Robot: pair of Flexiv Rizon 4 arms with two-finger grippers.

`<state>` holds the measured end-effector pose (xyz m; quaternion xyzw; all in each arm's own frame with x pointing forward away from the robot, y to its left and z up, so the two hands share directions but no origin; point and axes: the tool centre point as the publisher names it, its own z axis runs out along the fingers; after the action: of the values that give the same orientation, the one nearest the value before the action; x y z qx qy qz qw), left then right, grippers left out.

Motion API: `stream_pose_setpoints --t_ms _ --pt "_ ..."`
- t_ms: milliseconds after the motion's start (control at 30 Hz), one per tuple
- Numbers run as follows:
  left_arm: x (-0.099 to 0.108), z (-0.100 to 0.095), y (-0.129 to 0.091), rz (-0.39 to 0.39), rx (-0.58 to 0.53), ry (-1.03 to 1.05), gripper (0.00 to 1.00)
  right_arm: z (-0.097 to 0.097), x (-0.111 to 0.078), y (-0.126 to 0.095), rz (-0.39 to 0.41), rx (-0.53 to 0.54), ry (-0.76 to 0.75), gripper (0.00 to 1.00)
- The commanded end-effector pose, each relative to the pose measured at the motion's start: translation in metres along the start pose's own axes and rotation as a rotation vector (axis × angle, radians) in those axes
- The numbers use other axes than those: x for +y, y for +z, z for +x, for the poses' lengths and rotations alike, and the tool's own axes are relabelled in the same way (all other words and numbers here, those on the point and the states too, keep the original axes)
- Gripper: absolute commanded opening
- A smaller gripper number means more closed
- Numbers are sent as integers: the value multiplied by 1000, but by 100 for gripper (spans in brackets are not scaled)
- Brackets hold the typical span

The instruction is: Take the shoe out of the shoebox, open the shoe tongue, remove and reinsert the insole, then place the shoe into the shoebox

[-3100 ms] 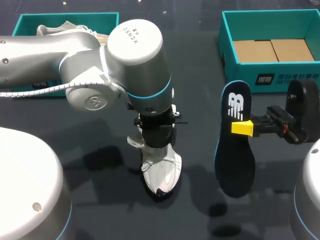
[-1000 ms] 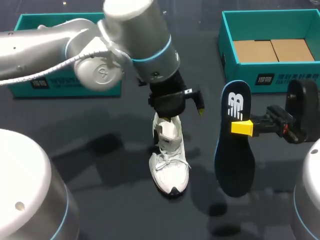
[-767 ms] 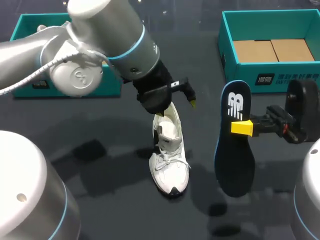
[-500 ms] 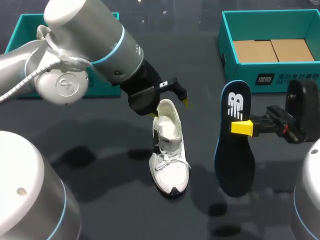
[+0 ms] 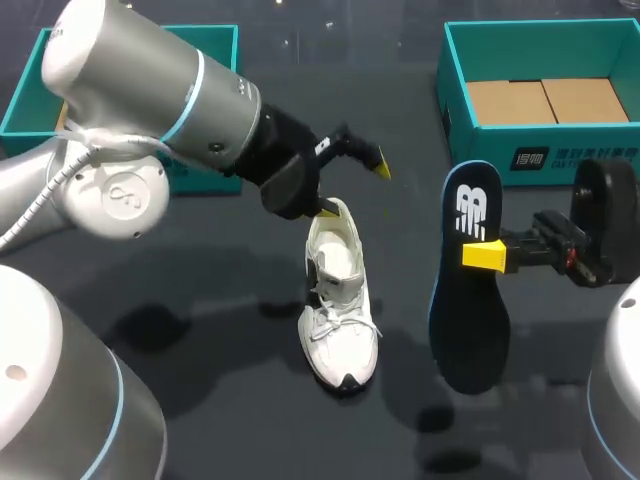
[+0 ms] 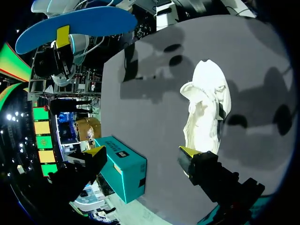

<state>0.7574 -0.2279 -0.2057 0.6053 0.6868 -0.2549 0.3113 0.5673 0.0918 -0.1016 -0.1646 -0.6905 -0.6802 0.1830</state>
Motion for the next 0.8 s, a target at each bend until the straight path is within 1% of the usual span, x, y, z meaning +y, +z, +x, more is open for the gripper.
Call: stream_pose_setpoints --t_ms 33,133,167,200,267,400,467,600,700,800 --pt "-3 1 1 -8 -4 1 100 2 -1 0 0 -5 0 0" --pt "-3 1 1 -8 -4 1 100 2 -1 0 0 -5 0 0" --pt "-2 3 2 1 -20 -7 100 2 -1 0 0 -5 0 0" --pt "0 5 1 46 -57 -7 100 2 -1 0 0 -5 0 0" --pt "3 6 -1 53 -116 -20 100 2 -1 0 0 -5 0 0" --pt "9 11 -10 67 -218 -28 100 2 -1 0 0 -5 0 0" --pt "12 12 -13 68 -250 -25 100 -7 3 -2 5 -7 42 0" --pt "17 12 -20 34 -284 -29 100 -24 15 -8 -4 17 79 0" --pt "20 10 -24 23 -301 -24 100 -43 29 -17 -17 23 108 0" --pt "25 8 -29 20 -335 -25 100 -65 42 -19 -36 21 150 0"
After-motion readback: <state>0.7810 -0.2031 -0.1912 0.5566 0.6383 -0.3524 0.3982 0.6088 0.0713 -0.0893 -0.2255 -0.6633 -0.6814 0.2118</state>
